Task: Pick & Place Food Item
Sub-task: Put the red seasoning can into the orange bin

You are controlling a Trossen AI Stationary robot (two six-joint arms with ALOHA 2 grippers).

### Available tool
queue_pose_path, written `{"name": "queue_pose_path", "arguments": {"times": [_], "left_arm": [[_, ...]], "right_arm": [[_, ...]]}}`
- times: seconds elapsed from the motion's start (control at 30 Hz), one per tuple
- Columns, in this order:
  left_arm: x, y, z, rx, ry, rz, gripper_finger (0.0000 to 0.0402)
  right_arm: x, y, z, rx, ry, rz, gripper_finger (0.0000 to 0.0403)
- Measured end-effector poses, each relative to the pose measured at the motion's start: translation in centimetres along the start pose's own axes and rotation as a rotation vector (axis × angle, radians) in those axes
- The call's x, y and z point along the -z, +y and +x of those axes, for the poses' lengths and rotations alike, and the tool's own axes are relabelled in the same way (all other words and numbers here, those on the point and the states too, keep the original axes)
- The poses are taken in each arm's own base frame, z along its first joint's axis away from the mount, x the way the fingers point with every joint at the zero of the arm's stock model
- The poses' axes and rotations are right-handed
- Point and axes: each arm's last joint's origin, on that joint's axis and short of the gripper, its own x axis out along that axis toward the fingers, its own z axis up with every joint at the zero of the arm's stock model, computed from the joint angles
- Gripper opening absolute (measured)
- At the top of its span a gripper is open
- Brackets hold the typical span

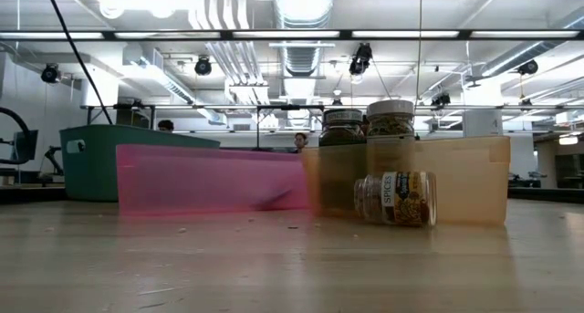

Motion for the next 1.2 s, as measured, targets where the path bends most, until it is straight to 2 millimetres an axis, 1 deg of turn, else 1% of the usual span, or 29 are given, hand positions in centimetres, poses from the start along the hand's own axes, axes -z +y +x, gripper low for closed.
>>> {"name": "queue_pose_path", "arguments": {"times": [0.07,0.13,0.3,0.43,0.77,0.9,0.97,1.1,1.2], "left_arm": [[0.1,0.1,0.0,-0.008,0.01,-0.017,0.0382],[0.2,0.1,0.1,-0.007,0.014,-0.015,0.0395],[0.2,0.1,0.1,-0.009,0.01,-0.031,0.0371],[0.0,0.1,0.2,-0.034,-0.035,-0.101,0.0355],[-0.1,0.3,0.2,-0.101,-0.093,-0.214,0.0352],[0.0,0.7,0.2,-0.165,-0.124,-0.289,0.0352],[0.0,0.8,0.2,-0.187,-0.131,-0.288,0.0352],[0.0,0.8,0.2,-0.195,-0.127,-0.222,0.0352],[0.0,1.0,0.2,-0.215,-0.134,-0.215,0.0351]], "right_arm": [[0.1,0.1,0.1,0.0,0.003,-0.006,0.0277],[0.1,0.1,0.1,0.001,0.003,-0.004,0.0277],[0.1,0.1,0.1,0.005,0.002,0.0,0.0277],[-0.1,0.0,0.2,-0.013,-0.003,0.021,0.0277],[-0.2,-0.4,1.3,-0.035,0.008,0.047,0.0277],[-0.3,-0.4,1.7,-0.068,0.003,0.07,0.0277],[-0.3,-0.3,1.7,-0.069,0.004,0.067,0.0277],[-0.3,-0.3,1.6,-0.071,0.001,0.068,0.0277],[-0.3,-0.3,1.6,-0.07,0.002,0.069,0.0277]]}}
